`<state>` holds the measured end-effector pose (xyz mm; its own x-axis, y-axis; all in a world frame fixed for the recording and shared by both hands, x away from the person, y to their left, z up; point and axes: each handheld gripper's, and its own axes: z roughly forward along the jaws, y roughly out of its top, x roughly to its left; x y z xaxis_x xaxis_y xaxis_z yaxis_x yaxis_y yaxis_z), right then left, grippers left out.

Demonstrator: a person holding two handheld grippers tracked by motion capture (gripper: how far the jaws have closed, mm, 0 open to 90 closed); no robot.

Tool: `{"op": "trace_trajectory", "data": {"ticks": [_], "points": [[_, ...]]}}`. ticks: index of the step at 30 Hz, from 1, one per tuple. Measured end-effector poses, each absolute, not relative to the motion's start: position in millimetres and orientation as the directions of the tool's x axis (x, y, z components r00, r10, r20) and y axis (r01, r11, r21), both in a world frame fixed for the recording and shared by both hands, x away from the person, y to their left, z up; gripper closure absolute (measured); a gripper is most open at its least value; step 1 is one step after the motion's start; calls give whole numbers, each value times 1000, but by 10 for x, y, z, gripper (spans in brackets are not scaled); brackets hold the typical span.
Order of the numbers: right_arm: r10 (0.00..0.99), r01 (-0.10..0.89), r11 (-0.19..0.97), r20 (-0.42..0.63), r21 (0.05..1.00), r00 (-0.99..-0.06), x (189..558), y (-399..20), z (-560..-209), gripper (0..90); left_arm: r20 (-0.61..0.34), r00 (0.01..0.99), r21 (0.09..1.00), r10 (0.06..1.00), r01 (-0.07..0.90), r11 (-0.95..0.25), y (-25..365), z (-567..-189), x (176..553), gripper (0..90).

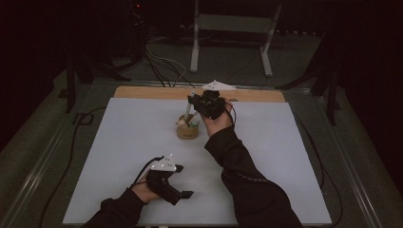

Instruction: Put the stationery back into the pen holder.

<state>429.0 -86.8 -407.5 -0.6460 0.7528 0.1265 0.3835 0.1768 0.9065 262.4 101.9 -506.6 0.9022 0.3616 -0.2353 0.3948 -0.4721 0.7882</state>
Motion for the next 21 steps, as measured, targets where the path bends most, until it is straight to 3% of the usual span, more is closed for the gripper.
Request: {"op": "trace_trajectory", "data": {"ticks": [21], "points": [[765,467,249,123,848,-632,4403,-725,-4390,780,-232,901,787,367,395,-473,1024,-5064,2629,5]]}}
